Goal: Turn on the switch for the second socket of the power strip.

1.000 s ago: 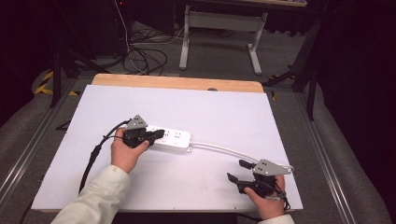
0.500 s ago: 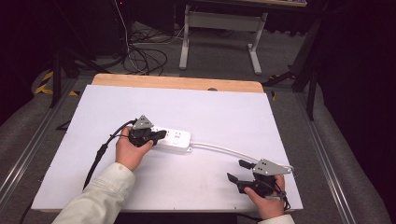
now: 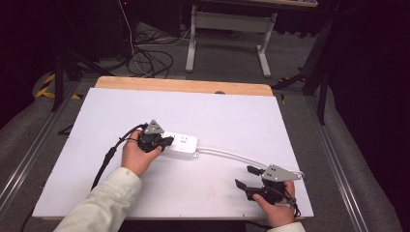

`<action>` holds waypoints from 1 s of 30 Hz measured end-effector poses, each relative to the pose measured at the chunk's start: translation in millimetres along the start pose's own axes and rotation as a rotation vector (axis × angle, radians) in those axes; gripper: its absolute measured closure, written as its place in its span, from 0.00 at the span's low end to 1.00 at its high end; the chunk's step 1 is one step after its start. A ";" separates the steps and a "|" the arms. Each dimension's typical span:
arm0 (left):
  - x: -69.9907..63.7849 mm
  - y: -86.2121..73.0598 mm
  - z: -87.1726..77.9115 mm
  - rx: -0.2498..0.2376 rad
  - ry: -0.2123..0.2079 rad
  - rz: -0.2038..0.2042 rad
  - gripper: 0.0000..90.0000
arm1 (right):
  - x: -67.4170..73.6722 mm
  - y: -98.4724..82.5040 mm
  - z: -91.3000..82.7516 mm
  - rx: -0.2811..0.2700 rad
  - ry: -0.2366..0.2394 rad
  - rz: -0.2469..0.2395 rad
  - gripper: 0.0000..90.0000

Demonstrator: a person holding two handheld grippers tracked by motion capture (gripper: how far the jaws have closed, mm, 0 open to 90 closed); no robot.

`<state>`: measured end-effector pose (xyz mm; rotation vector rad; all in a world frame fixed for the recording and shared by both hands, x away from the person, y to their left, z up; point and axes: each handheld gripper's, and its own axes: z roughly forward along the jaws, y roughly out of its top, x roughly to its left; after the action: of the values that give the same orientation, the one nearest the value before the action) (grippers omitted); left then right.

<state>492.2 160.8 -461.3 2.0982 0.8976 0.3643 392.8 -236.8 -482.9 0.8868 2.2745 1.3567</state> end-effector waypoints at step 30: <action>0.5 -1.8 2.8 0.037 0.002 -0.046 1.00 | 0.6 -0.1 0.2 0.001 0.006 -0.001 0.35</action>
<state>493.2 160.4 -464.5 2.1073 0.9585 0.3278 392.4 -236.3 -483.1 0.8838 2.2800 1.3591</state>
